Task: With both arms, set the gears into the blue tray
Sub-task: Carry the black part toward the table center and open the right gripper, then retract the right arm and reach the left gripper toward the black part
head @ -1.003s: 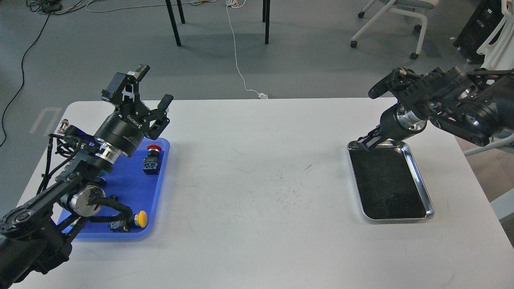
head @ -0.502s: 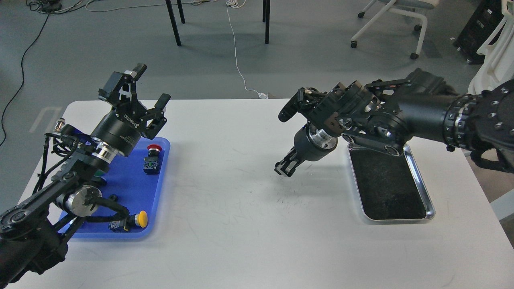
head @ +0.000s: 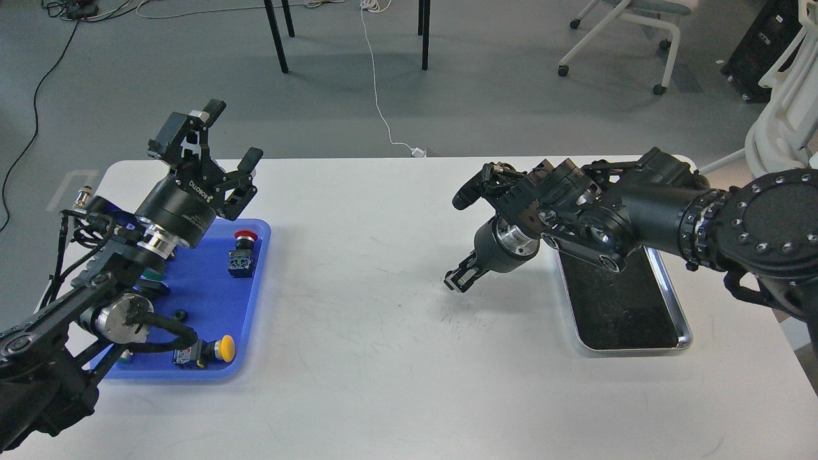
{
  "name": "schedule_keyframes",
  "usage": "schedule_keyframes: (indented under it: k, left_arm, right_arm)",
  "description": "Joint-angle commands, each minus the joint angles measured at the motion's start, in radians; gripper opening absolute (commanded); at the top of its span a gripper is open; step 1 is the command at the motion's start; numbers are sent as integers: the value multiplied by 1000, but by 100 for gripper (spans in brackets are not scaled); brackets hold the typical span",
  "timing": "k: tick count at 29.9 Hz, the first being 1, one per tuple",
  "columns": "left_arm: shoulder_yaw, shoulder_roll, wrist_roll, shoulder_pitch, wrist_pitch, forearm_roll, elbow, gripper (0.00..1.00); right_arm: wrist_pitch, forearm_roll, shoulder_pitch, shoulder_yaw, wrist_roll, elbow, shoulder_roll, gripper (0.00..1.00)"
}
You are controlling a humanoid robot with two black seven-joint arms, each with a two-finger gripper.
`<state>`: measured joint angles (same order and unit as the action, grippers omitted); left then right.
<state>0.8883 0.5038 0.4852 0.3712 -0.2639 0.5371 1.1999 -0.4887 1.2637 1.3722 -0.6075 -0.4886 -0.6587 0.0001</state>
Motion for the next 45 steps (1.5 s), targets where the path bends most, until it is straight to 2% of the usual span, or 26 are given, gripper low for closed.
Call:
schedule_keyframes:
  k: [1, 13, 18, 21, 26, 29, 33, 37, 45]
  left_arm:
    - [0, -1, 0, 0, 0, 1, 0, 98]
    - [0, 1, 0, -2, 0, 0, 1, 98]
    - [0, 1, 0, -2, 0, 1, 3, 98]
    - [0, 1, 0, -2, 0, 1, 3, 98]
    - [-2, 1, 0, -2, 0, 1, 3, 98]
    - [-3, 1, 1, -2, 0, 3, 3, 98]
    - [-5, 2, 3, -2, 0, 4, 3, 98]
    - [-6, 4, 3, 0, 0, 6, 3, 98]
    - [-22, -7, 3, 5, -3, 199, 6, 98]
  right_arm:
    - [0, -7, -1, 2, 0, -19, 0, 21]
    - [22, -15, -24, 15, 0, -24, 0, 27]
    - [39, -56, -28, 17, 0, -25, 0, 47]
    - [39, -84, -28, 22, 0, -25, 0, 55]
    - [35, -133, -25, 58, 0, -22, 0, 74]
    - [32, -185, -13, 92, 0, -24, 0, 93]
    - [30, -274, -7, 181, 0, -36, -3, 96]
    - [30, -459, -66, 355, 0, -107, -205, 96]
    - [33, -803, -398, 753, 0, -159, -480, 96]
